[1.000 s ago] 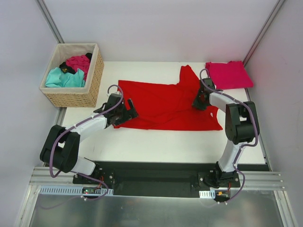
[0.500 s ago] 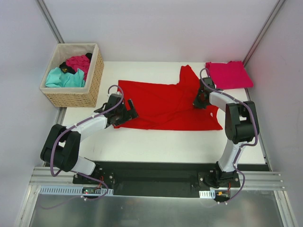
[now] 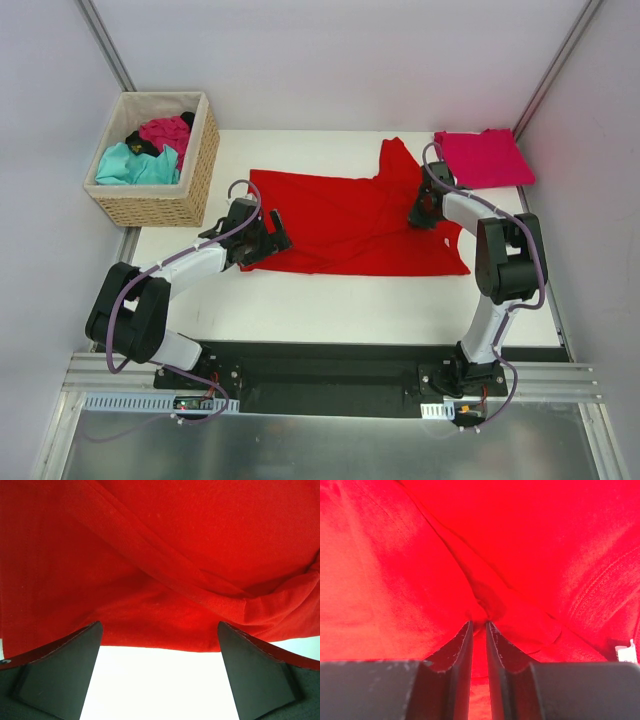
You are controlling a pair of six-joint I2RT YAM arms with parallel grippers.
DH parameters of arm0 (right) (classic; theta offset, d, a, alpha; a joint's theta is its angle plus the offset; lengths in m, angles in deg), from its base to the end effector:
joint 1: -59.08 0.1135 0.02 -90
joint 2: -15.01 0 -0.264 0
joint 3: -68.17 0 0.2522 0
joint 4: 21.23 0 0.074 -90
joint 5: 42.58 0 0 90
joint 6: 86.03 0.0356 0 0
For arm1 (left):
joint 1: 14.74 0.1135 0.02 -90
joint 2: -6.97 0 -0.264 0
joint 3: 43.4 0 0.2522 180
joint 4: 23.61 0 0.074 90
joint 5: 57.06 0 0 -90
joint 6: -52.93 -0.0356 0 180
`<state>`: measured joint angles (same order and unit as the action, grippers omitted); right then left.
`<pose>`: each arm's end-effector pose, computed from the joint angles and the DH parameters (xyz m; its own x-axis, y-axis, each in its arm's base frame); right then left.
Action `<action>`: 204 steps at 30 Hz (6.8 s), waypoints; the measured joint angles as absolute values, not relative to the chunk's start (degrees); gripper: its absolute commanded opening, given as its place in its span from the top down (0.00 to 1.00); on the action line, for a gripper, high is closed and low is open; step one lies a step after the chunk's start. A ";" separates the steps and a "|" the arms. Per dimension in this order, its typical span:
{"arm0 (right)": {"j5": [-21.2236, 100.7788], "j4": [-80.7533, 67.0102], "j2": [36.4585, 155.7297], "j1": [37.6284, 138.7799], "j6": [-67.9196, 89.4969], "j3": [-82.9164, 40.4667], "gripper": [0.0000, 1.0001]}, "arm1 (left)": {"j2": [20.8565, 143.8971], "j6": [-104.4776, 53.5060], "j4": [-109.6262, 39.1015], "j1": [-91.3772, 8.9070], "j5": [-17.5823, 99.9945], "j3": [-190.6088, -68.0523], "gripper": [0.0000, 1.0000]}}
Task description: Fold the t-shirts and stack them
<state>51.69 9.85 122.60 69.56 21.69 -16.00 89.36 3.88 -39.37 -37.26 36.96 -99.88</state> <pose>0.3887 0.0692 0.1758 -0.8048 0.1598 -0.5716 0.1114 0.9866 0.1190 0.2703 -0.1148 0.1922 -0.7460 -0.3985 -0.5336 -0.0774 0.8477 -0.5248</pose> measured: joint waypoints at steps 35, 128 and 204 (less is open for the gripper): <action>52.76 10.12 122.71 69.73 21.08 -17.66 0.80 | 90.15 3.88 -39.34 -37.26 36.93 -99.88 0.01; 48.39 2.66 97.49 73.73 20.53 9.09 0.03 | 91.68 3.97 -34.75 -33.39 35.99 -97.48 0.01; 48.52 5.29 112.72 70.98 22.61 -10.95 0.03 | 95.59 3.80 -40.59 -32.80 35.99 -110.70 0.01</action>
<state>48.52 5.29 112.72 70.98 22.61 -10.95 95.59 3.80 -40.59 -32.80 35.99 -110.70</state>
